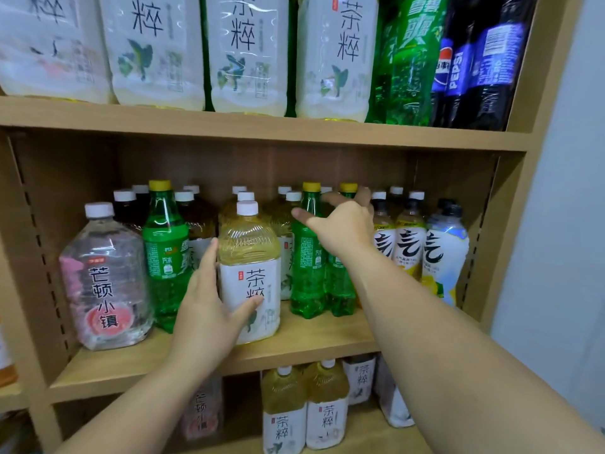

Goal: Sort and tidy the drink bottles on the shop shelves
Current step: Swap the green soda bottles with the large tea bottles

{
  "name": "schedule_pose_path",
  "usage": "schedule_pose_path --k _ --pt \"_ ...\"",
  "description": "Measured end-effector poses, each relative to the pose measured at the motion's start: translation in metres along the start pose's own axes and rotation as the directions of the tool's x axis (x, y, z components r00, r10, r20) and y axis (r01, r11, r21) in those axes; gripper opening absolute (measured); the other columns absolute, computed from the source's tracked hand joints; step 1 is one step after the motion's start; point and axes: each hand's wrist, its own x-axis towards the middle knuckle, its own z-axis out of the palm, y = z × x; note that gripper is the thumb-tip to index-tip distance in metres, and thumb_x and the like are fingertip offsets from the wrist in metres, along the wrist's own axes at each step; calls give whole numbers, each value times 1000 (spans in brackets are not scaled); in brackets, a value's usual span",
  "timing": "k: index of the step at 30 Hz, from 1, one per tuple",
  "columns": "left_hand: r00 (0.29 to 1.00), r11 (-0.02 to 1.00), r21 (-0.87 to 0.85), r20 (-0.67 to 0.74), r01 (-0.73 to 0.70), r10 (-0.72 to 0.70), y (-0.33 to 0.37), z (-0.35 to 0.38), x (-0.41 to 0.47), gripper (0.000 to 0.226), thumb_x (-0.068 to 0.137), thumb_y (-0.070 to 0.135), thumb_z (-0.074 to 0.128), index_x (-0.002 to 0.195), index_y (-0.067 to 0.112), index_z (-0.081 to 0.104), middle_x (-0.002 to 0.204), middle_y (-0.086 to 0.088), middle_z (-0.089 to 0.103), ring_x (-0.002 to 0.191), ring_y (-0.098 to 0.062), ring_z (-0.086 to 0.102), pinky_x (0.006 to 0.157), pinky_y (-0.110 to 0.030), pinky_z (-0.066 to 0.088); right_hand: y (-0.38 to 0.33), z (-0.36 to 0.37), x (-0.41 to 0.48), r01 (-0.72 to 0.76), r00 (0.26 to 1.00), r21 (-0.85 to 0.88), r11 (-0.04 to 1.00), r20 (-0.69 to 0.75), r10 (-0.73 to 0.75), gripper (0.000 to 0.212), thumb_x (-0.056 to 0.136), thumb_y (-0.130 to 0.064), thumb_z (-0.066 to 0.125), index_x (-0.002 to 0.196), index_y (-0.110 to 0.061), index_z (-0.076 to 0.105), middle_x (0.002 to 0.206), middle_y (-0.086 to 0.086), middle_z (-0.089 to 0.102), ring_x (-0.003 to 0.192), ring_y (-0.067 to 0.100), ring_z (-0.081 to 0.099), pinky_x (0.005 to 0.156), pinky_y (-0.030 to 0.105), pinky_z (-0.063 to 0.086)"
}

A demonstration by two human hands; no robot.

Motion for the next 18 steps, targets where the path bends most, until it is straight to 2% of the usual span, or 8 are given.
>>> schedule_pose_path --k 4,7,11,13,15,18 --pt "1000 1000 17 3 4 -4 -1 7 8 117 75 35 88 159 41 8 147 4 50 129 -15 52 105 -40 47 1 3 -3 14 998 32 999 -60 -13 75 76 -78 67 134 -30 64 139 11 55 137 36 40 108 51 43" --pt "1000 1000 20 11 3 -3 -1 9 12 116 74 33 89 158 39 11 148 5 49 134 -16 49 108 -46 47 5 -2 -12 63 994 45 997 -92 -59 71 79 -74 68 130 -24 67 138 11 46 136 35 38 111 50 38" --pt "1000 1000 26 23 -7 6 -2 10 18 109 73 33 90 155 38 17 144 8 53 133 -18 51 106 -50 49 8 -8 -28 123 986 74 990 -124 -114 62 80 -67 72 120 -20 72 150 14 38 145 33 31 114 49 36" --pt "1000 1000 19 29 -8 7 0 11 21 105 73 32 90 153 37 21 140 7 55 130 -18 53 104 -50 50 11 -12 -32 153 979 86 984 -152 -139 54 79 -66 74 109 -21 75 138 9 43 139 32 37 110 47 40" --pt "999 1000 12 39 -13 13 3 14 23 102 74 31 90 151 35 24 139 7 56 129 -17 53 106 -47 49 15 -19 -36 175 970 94 980 -187 -156 43 78 -64 76 94 -24 75 119 0 43 124 29 45 101 44 45" --pt "998 1000 2 67 7 -7 8 22 26 103 74 32 90 151 35 21 141 4 55 131 -19 52 108 -47 47 24 -32 -40 181 964 134 974 -221 -148 39 75 -66 75 76 -27 72 110 1 46 114 30 50 94 47 48"
